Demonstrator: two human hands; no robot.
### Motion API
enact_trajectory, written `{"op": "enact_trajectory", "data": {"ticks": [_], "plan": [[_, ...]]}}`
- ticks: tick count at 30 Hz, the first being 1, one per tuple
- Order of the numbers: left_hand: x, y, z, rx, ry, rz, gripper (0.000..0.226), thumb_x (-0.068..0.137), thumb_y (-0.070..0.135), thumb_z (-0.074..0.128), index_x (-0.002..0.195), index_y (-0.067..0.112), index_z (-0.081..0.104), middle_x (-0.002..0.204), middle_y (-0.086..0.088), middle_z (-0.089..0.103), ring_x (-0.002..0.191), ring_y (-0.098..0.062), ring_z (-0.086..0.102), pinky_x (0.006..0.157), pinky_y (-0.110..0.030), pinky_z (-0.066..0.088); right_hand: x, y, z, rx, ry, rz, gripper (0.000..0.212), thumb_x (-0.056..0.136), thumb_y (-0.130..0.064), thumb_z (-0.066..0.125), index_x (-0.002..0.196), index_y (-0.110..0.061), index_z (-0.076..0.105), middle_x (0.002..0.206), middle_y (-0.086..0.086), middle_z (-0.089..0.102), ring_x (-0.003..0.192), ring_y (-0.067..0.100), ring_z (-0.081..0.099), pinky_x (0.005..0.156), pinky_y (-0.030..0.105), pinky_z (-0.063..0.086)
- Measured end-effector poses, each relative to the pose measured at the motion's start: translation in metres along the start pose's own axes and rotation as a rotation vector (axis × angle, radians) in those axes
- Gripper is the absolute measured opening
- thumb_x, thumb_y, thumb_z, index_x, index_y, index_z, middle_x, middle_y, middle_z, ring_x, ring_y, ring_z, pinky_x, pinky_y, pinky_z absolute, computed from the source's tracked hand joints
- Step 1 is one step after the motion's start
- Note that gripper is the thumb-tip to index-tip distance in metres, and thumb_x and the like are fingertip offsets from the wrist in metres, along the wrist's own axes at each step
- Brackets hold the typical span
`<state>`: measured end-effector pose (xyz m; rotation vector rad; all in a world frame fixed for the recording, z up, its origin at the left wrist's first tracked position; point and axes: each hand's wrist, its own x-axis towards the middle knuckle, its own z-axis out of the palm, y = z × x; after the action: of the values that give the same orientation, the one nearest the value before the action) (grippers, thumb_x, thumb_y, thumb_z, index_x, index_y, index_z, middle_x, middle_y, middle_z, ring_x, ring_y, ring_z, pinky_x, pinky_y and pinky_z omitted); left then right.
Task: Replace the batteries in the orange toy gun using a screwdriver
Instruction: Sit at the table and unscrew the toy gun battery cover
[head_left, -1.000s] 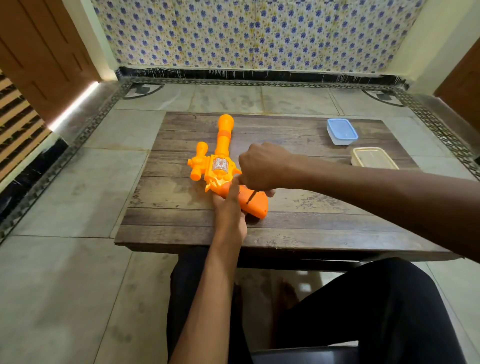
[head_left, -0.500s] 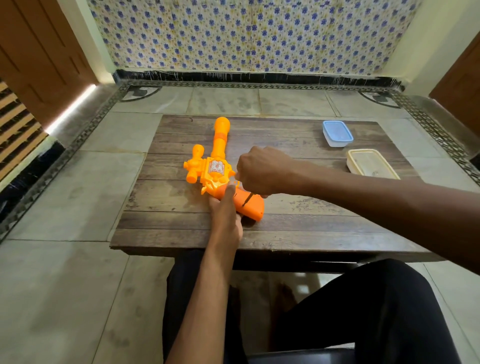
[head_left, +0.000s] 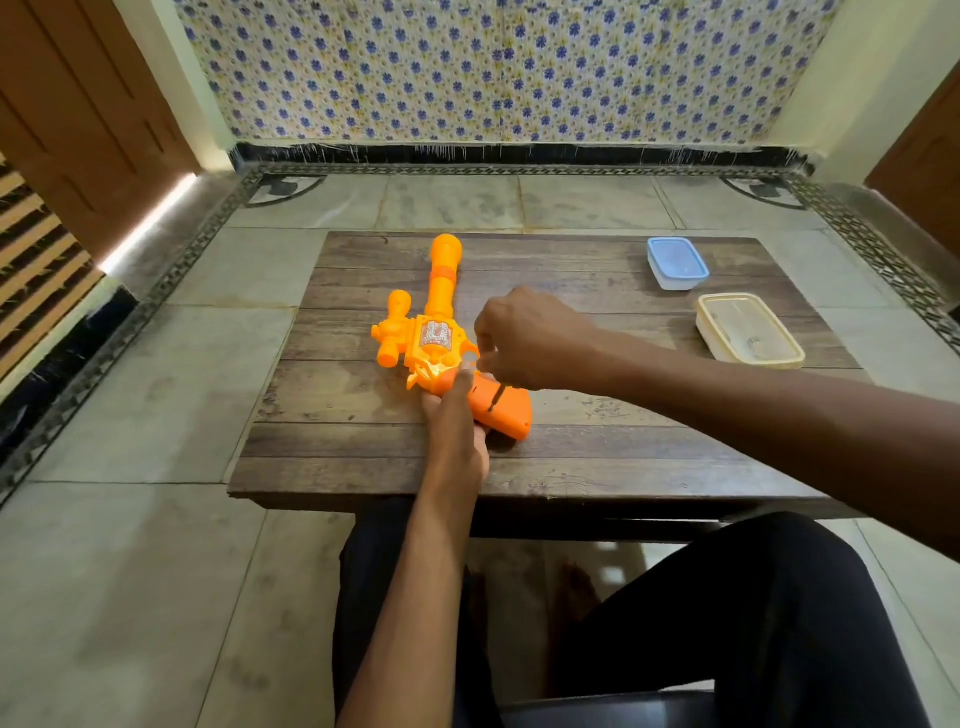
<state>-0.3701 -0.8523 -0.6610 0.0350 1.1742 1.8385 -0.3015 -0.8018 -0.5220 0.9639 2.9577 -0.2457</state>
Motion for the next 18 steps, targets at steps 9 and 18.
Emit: {"op": "enact_trajectory", "data": {"ticks": [9, 18], "plan": [[0.003, -0.001, 0.001, -0.026, -0.008, 0.005, 0.053, 0.096, 0.011, 0.06, 0.146, 0.021, 0.043, 0.128, -0.004, 0.064, 0.097, -0.01, 0.066, 0.085, -0.04, 0.053, 0.0, 0.0, 0.0, -0.018, 0.043, 0.103, 0.041, 0.097, -0.038, 0.057, 0.068, -0.014, 0.041, 0.068, -0.002, 0.041, 0.066, 0.021, 0.047, 0.058, 0.03, 0.034], [0.005, -0.003, 0.0, 0.005, -0.02, 0.0, 0.062, 0.094, 0.015, 0.066, 0.149, 0.023, 0.04, 0.139, -0.006, 0.059, 0.126, -0.026, 0.058, 0.103, -0.055, 0.047, -0.006, 0.003, -0.01, 0.071, -0.063, 0.032, 0.057, 0.078, -0.031, 0.081, 0.126, -0.015, 0.054, 0.092, -0.002, 0.062, 0.084, 0.012, 0.046, 0.065, 0.026, 0.038]]}}
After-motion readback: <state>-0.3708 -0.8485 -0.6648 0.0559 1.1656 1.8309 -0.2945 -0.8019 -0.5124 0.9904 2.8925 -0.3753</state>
